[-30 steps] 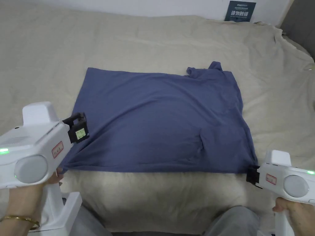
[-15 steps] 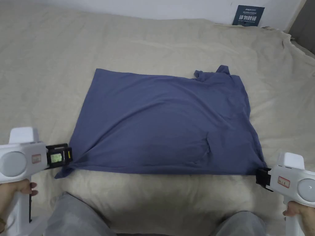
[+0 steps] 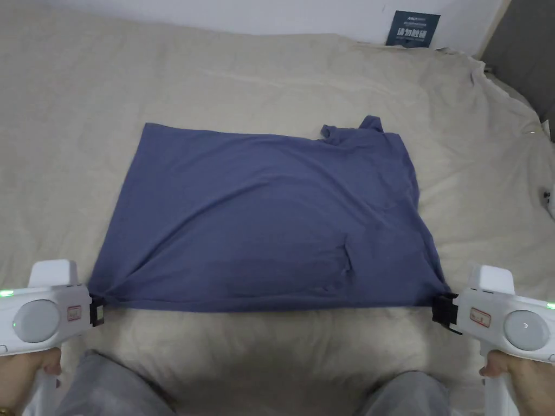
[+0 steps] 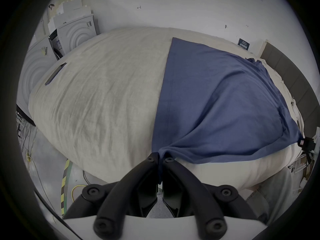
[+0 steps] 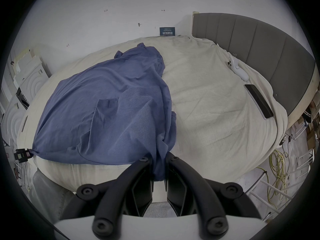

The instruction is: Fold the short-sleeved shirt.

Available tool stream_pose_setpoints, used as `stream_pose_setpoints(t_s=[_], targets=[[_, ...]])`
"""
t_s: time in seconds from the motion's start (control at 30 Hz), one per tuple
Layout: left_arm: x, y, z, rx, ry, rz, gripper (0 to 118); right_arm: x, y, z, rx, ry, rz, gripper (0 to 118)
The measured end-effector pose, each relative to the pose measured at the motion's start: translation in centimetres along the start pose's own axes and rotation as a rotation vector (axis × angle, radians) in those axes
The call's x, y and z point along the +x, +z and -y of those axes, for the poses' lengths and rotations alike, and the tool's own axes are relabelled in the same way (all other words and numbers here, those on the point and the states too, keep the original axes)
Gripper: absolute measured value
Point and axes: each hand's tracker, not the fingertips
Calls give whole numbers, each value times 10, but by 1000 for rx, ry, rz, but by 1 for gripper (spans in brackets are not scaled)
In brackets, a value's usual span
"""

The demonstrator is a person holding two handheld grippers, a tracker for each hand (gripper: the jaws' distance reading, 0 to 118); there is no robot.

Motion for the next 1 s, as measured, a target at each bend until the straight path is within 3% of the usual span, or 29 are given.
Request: stream_pose_setpoints(t_s=[0.33, 0.47, 1.0], targets=[[-18, 52, -44, 221, 120, 14, 0, 18, 9, -24, -5, -47, -49, 9], [-5, 53, -76, 262, 108, 11, 0, 9, 11, -52, 26, 2, -20, 9], [36, -45, -180, 188, 49, -96, 0, -27, -80, -190, -26, -18, 81, 9]])
